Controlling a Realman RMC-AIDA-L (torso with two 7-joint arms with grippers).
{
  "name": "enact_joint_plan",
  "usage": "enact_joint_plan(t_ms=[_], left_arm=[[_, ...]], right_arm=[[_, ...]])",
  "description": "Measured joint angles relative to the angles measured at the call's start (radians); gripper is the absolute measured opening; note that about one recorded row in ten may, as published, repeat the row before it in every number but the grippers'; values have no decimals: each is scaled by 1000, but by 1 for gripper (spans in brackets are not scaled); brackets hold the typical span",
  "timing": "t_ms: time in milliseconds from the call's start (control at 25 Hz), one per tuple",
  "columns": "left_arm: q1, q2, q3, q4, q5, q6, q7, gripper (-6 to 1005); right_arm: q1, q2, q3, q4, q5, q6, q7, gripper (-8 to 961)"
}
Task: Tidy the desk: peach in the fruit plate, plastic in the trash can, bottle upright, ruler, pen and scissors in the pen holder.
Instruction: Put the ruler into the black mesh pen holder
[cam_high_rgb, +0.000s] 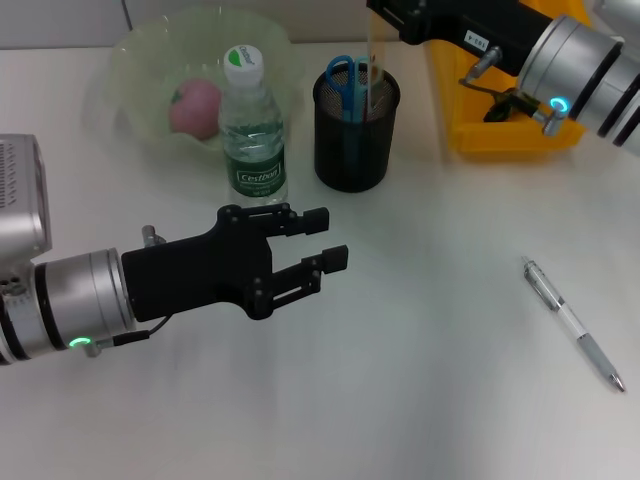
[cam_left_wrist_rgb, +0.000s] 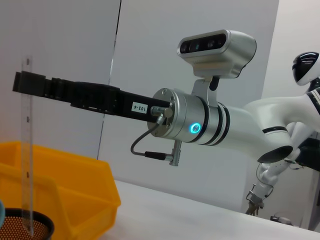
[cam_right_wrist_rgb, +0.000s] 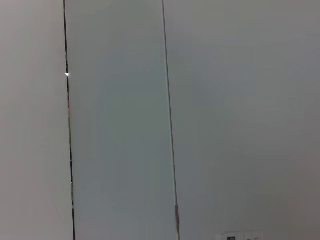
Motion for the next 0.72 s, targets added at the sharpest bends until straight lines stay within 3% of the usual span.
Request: enact_joint_plan(t_ms=[640, 720], left_arm=[[1, 0, 3, -3, 0, 4, 0, 457], [2, 0, 3, -10, 1, 6, 0, 456]], right_arm=[[18, 1, -29, 19, 0, 16, 2, 401], [14, 2, -30, 15, -1, 13, 6, 473]])
